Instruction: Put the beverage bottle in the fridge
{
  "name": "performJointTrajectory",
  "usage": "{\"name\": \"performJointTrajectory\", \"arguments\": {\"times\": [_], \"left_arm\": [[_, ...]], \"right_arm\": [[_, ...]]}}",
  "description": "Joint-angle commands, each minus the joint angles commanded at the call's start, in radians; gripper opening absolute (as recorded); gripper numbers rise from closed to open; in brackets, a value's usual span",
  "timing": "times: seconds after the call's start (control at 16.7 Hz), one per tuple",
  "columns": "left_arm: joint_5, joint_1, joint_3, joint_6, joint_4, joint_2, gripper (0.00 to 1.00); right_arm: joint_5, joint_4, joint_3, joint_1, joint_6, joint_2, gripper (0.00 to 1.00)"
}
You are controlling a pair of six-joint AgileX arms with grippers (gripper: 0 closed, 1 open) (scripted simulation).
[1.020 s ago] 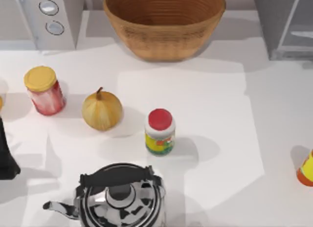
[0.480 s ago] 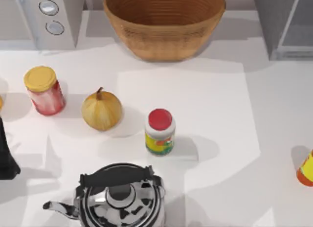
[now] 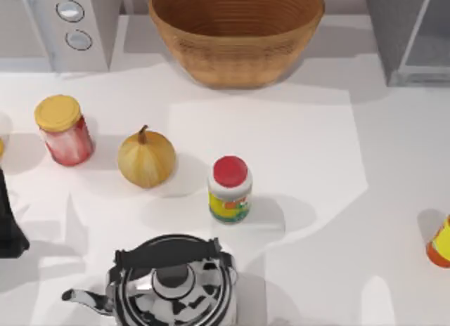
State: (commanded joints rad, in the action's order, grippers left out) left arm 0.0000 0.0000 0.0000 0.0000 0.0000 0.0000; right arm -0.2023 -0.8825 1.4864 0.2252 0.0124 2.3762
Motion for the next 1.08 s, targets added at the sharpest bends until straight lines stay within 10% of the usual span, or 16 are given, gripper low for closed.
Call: {"name": "performJointTrajectory", "arguments": {"times": [0.18,0.96,1.08], "left_arm": [[0.000,0.000,0.000,0.000,0.000,0.000,1.00],[0.000,0.000,0.000,0.000,0.000,0.000,1.00],[0.000,0.000,0.000,0.000,0.000,0.000,1.00]], "right_arm": [[0.000,0.000,0.000,0.000,0.000,0.000,0.01],[0.000,0.000,0.000,0.000,0.000,0.000,0.98],[0.000,0.000,0.000,0.000,0.000,0.000,1.00]]}}
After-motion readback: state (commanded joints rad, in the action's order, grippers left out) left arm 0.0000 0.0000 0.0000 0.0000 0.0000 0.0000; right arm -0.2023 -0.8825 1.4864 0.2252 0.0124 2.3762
